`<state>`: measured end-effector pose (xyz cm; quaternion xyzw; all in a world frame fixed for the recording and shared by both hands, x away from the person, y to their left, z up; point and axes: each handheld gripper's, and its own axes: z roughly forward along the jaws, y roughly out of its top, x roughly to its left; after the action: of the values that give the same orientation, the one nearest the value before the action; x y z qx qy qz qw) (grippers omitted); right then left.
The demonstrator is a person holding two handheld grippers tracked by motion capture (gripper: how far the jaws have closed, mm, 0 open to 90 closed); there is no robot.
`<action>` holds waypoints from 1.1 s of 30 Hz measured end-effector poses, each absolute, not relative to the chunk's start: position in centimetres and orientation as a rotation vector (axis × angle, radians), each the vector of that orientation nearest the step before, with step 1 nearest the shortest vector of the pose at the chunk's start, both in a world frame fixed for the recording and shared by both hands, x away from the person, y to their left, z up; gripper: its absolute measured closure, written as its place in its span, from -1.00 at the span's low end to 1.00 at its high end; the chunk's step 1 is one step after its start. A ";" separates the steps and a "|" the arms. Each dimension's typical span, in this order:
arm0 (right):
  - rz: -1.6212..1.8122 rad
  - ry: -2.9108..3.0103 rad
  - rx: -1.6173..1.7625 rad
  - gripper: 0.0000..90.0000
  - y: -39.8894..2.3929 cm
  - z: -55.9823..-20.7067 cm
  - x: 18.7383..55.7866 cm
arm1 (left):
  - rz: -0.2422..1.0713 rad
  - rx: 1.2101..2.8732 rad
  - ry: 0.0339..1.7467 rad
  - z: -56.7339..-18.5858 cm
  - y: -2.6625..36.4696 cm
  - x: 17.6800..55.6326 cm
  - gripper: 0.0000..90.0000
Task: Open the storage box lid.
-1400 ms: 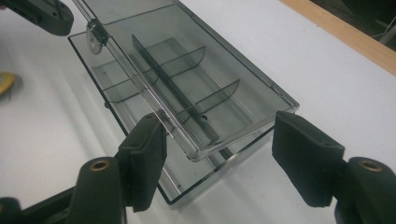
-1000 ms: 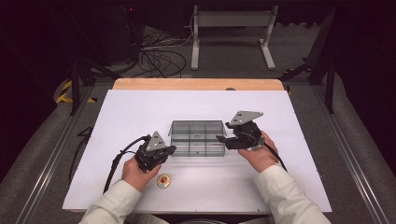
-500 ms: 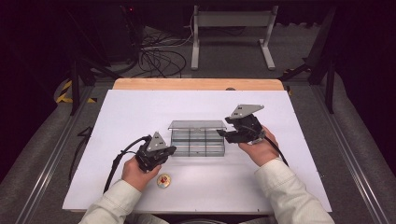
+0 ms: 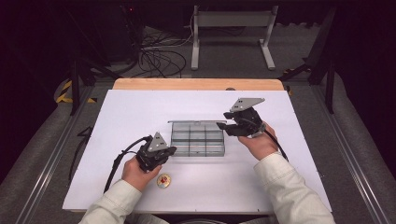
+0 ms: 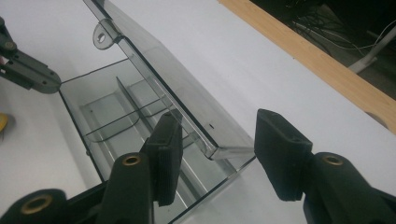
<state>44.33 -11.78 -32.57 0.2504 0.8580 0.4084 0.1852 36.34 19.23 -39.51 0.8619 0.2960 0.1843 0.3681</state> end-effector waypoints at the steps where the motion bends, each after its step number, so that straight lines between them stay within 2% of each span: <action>1: 1.152 2.416 0.706 0.19 -11.8 -32.5 44.5 | 0.474 2.214 0.760 -39.5 19.2 36.3 0.99; 13: 1.178 2.399 0.736 0.36 -11.3 -31.8 46.1 | 0.473 2.223 0.756 -39.6 19.1 36.3 1.00; 33: 1.282 2.315 0.880 0.50 -11.4 -32.4 49.3 | 0.461 2.233 0.746 -39.7 19.1 36.4 0.99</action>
<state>49.26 -11.37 -32.38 0.3106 0.8173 0.4524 0.1755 36.38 19.09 -39.70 0.8673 0.2898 0.1790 0.3630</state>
